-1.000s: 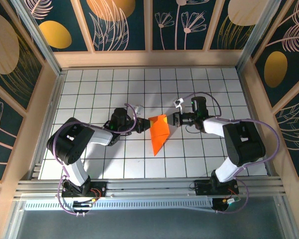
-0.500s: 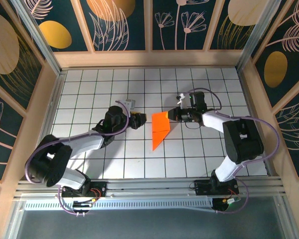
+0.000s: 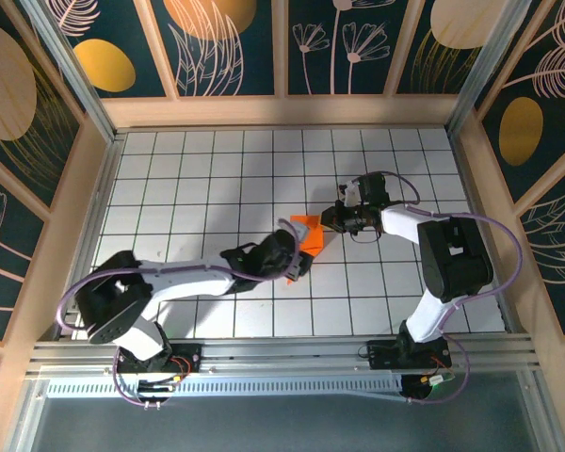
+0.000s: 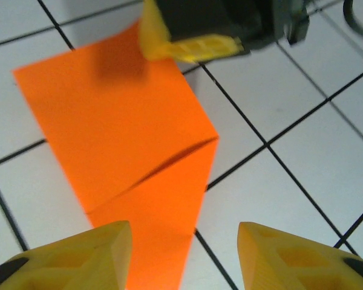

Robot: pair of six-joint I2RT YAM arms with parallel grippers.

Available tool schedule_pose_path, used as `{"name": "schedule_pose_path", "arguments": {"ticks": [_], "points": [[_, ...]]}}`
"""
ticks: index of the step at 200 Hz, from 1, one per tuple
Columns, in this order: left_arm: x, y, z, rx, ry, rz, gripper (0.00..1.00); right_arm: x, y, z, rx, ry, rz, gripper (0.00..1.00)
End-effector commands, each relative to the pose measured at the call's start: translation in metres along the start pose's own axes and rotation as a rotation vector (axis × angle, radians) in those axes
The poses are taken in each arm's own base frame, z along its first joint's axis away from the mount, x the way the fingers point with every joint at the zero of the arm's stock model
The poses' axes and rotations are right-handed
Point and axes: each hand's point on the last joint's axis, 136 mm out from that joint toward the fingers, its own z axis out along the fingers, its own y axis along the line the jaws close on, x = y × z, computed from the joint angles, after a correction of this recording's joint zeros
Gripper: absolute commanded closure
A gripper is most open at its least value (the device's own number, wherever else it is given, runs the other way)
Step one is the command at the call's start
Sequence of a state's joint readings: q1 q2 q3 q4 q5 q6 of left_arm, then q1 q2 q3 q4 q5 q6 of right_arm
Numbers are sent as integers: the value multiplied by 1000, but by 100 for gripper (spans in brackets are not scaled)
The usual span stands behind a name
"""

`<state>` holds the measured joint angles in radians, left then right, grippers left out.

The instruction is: Fold a paper plane with a square sheet of paper (fold left side to right side)

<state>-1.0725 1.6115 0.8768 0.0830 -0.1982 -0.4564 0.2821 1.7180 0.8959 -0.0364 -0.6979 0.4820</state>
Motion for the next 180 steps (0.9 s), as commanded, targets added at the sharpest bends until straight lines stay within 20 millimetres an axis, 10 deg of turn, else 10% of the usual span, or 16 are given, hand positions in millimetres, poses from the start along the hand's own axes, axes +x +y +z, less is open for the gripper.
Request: {"name": "schedule_pose_path", "arguments": {"ticks": [1, 180], "points": [[10, 3, 11, -156, 60, 79, 49, -6, -3, -1, 23, -8, 38, 100], [45, 28, 48, -469, 179, 210, 46, -4, -8, 4, 22, 9, 47, 100]]}}
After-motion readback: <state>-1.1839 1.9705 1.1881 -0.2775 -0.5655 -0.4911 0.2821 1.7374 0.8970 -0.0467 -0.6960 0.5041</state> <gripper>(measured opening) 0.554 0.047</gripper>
